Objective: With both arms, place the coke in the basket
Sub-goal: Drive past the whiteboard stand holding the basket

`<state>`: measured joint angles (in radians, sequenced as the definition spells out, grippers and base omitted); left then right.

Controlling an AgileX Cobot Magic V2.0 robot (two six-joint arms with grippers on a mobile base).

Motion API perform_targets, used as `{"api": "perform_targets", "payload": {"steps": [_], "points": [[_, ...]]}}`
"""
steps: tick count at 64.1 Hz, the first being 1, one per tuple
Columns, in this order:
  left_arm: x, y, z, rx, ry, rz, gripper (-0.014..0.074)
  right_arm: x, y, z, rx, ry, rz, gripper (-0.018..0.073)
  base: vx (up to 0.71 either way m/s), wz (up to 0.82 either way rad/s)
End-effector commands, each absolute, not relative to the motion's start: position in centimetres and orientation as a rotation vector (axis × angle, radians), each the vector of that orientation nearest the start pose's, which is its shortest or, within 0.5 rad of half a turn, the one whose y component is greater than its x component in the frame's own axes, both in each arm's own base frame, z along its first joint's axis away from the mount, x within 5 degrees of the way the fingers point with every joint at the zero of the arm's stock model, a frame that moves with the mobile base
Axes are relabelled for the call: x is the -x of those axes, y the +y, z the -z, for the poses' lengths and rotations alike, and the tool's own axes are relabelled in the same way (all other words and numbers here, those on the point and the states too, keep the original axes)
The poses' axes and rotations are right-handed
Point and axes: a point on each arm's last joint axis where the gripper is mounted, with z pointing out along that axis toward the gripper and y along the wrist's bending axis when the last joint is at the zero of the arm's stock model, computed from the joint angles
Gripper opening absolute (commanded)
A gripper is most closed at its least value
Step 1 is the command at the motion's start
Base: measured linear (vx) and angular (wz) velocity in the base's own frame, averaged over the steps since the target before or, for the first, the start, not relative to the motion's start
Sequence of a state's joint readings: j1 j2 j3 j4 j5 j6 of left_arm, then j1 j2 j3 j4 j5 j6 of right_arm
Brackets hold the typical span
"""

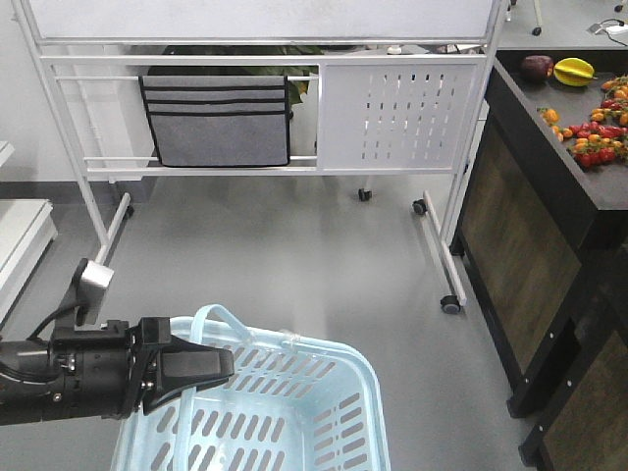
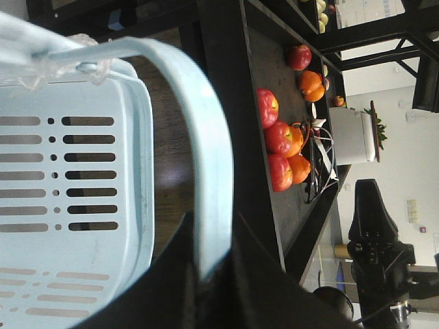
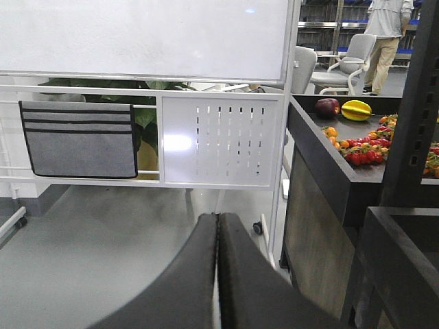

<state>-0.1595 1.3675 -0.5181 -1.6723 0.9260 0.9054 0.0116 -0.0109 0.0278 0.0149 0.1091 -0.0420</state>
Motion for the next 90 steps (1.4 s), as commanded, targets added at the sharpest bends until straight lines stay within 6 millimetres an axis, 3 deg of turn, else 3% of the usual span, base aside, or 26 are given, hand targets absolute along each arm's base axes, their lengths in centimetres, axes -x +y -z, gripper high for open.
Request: {"api": "perform_targets", "payload": {"steps": [1,90], "points": [[-20.82,-10.99,-23.84,0.212,2.205,1.663,-0.0006,-5.59,0.07,-19.79,0.035,1.535,0.017,-0.0009,0.16,-0.02],[-20.82,-10.99,-23.84,0.212,2.205,1.663,-0.0006,-5.59,0.07,-19.79,0.035,1.535,0.017,-0.0009,0.17,0.06]]}}
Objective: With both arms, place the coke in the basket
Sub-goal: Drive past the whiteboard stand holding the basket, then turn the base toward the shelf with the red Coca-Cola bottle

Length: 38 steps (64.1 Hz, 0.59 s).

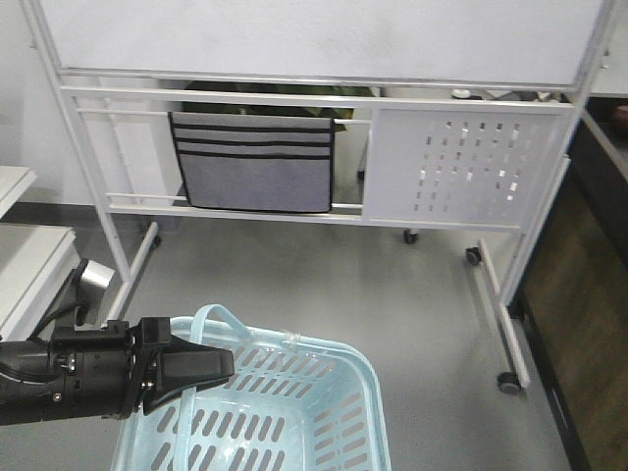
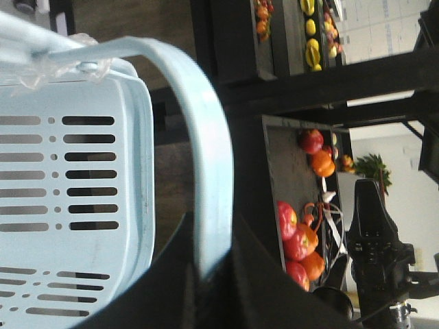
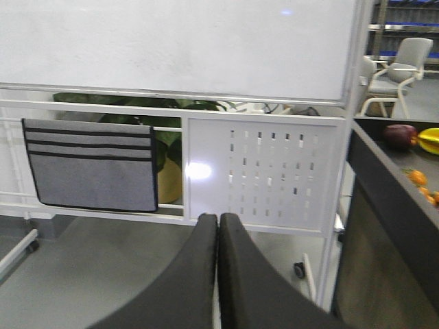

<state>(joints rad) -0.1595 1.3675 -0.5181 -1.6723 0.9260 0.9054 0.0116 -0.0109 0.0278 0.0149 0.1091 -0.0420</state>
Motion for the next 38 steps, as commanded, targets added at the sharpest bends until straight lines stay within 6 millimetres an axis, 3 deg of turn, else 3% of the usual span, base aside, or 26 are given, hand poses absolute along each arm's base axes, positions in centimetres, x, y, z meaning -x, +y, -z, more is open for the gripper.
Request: {"api": "perform_targets", "payload": {"steps": [1,38], "points": [[-20.82,-10.99,-23.84,0.212,2.205,1.663,-0.0006,-5.59,0.07,-19.79,0.035,1.535,0.017,-0.0009,0.16,0.30],[-20.82,-10.99,-23.84,0.212,2.205,1.663,-0.0006,-5.59,0.07,-19.79,0.035,1.535,0.017,-0.0009,0.15,0.36]]}}
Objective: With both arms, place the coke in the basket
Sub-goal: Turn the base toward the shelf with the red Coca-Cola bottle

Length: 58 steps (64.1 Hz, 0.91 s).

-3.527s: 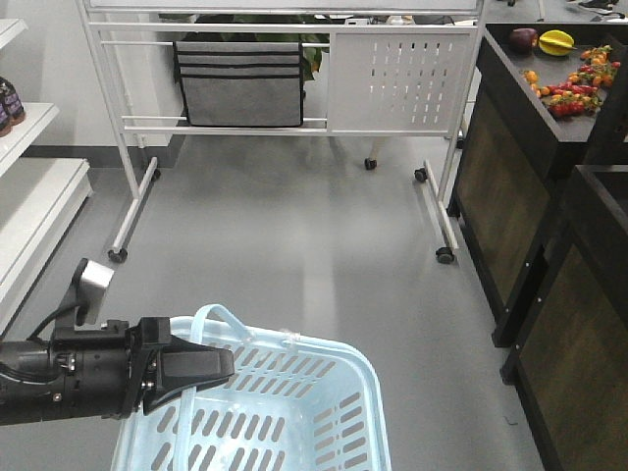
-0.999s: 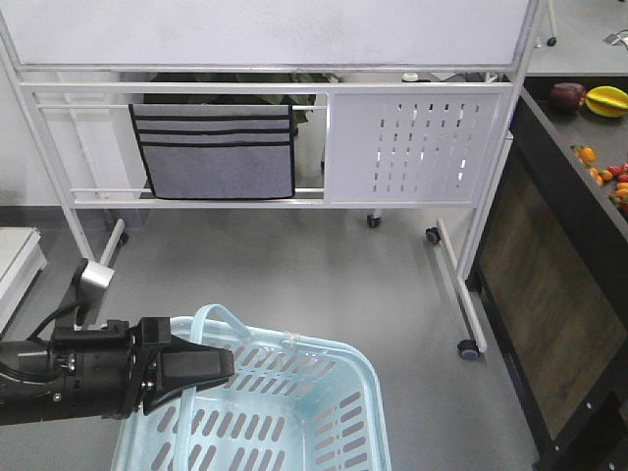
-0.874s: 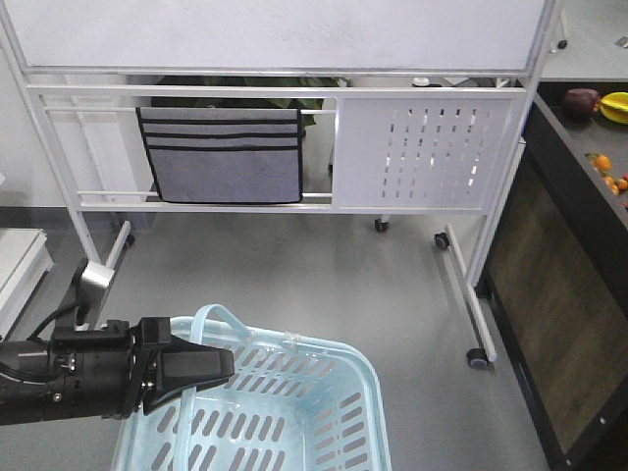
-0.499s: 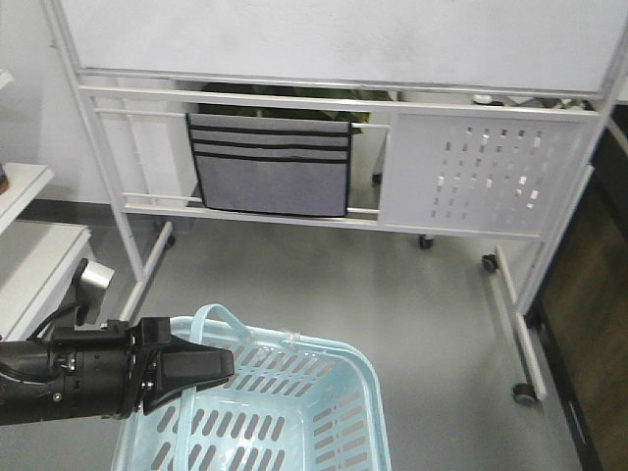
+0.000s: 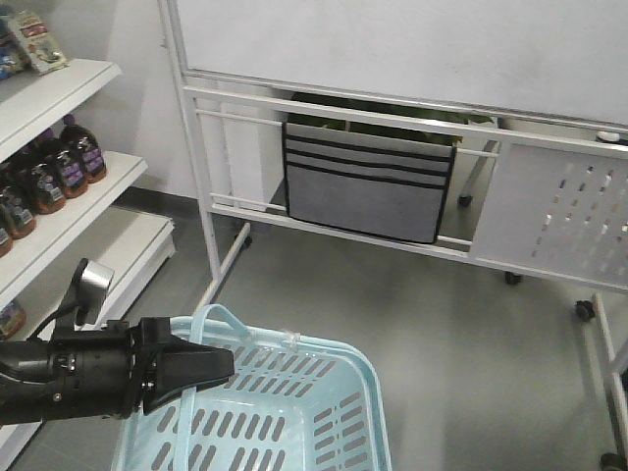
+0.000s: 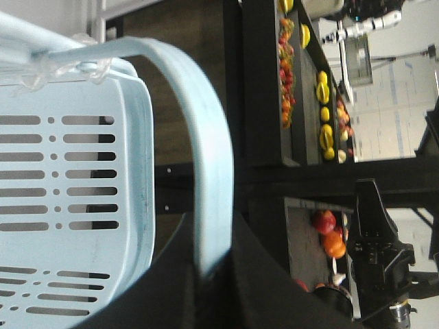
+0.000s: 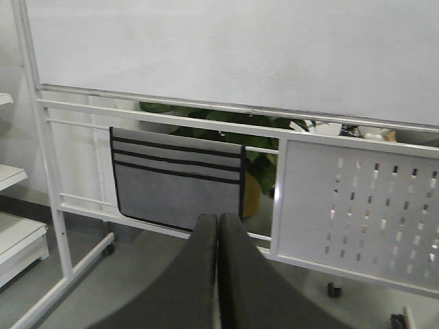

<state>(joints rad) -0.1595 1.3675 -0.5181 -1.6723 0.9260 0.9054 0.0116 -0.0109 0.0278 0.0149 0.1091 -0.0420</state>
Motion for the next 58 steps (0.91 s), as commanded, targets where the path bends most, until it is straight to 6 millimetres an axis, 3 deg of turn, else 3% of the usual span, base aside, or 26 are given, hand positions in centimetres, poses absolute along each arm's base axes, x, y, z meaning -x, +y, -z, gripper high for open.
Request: {"api": "perform_targets", "payload": {"steps": [1,58], "points": [[-20.82,-10.99,-23.84,0.212,2.205,1.663,-0.0006,-5.59,0.07,-19.79,0.035,1.535,0.017,-0.0009,0.13,0.43],[-20.82,-10.99,-23.84,0.212,2.205,1.663,-0.0006,-5.59,0.07,-19.79,0.035,1.535,0.017,-0.0009,0.12,0.46]]}}
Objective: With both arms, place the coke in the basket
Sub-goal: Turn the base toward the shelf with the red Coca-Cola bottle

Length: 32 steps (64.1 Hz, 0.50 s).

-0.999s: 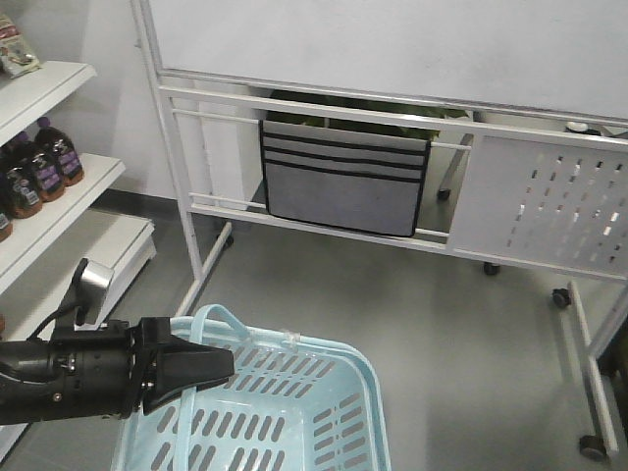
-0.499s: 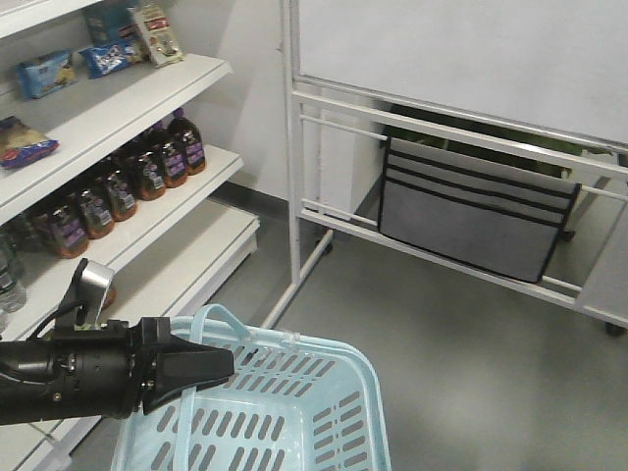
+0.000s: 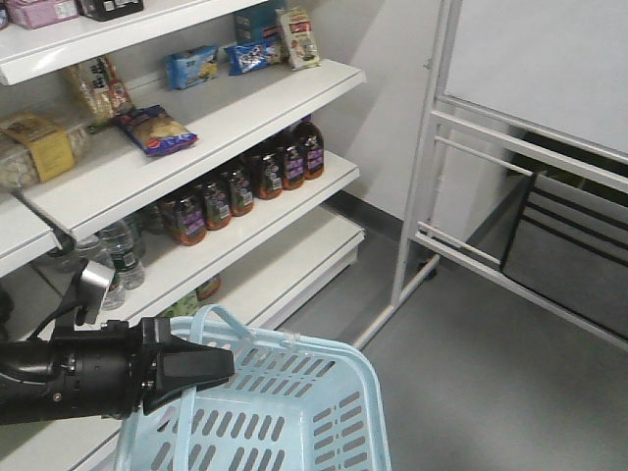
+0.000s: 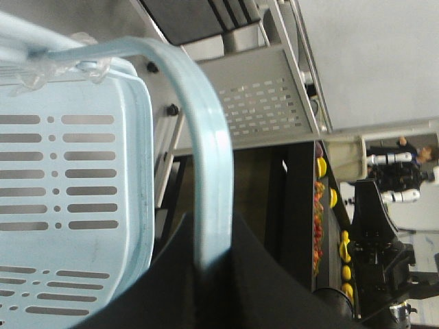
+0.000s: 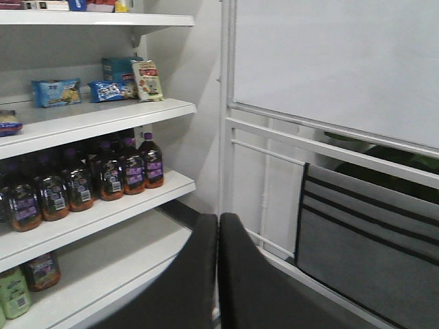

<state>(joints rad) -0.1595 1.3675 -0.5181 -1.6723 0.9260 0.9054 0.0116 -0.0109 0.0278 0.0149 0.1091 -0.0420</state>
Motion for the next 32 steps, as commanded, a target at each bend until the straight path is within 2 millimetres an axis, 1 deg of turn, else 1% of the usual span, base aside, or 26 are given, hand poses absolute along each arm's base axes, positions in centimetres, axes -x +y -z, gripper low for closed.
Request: {"api": "perform_targets", "payload": {"steps": [1,32], "points": [[-20.82,-10.99,-23.84,0.212,2.205,1.663,-0.0006,-5.59,0.07,-19.79,0.035,1.535,0.017,-0.0009,0.11,0.42],[-20.82,-10.99,-23.84,0.212,2.205,1.663,-0.0006,-5.59,0.07,-19.79,0.035,1.535,0.017,-0.0009,0.13,0.47]]}}
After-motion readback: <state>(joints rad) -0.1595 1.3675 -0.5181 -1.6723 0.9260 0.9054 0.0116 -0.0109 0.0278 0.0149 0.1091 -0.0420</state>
